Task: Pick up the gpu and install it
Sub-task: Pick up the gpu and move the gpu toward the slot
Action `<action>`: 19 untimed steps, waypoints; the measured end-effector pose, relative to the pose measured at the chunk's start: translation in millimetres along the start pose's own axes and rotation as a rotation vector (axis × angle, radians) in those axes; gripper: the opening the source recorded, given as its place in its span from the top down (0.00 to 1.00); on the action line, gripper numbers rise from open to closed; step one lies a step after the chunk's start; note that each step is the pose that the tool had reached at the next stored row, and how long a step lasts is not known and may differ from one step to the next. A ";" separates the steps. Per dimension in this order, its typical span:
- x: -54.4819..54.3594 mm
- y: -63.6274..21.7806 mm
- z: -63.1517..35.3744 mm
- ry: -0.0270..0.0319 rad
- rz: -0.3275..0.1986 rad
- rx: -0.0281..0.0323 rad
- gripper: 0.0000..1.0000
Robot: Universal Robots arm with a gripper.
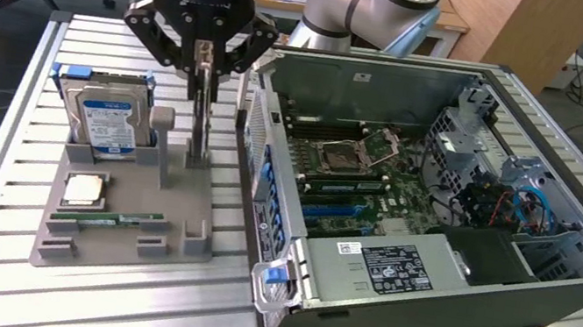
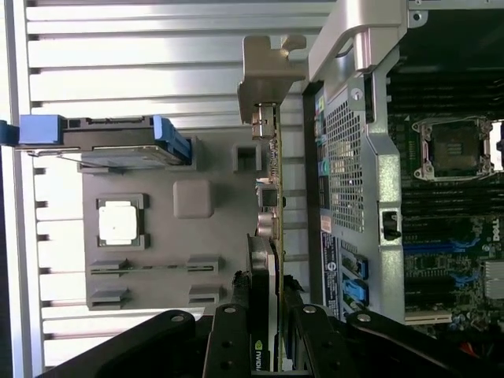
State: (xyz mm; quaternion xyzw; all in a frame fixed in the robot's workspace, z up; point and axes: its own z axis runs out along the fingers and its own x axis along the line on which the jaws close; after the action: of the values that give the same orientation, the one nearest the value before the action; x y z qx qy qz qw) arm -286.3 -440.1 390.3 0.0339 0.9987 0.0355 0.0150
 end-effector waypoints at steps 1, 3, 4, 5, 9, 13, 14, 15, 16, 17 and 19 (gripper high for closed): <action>0.0 0.1 -0.9 0.0000 0.000 -0.0007 0.73; -0.1 0.2 -2.5 0.0001 0.000 -0.0023 0.73; -0.1 0.2 -3.3 0.0002 0.000 -0.0031 0.73; -0.1 0.3 -4.0 0.0002 0.000 -0.0039 0.73; -0.2 0.5 -6.7 0.0004 0.000 -0.0068 0.73; -0.3 0.9 -11.6 0.0008 0.000 -0.0105 0.73; -0.4 0.9 -13.1 0.0007 0.000 -0.0114 0.73; -0.4 1.1 -14.5 0.0007 0.000 -0.0122 0.73; -0.5 1.2 -16.0 0.0008 0.000 -0.0129 0.73; -0.5 1.3 -17.4 0.0009 0.000 -0.0135 0.73; -0.6 1.4 -19.9 0.0009 0.000 -0.0142 0.73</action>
State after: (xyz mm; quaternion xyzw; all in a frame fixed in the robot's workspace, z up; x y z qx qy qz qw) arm -286.3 -440.1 410.2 0.0340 0.9984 0.0426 0.0148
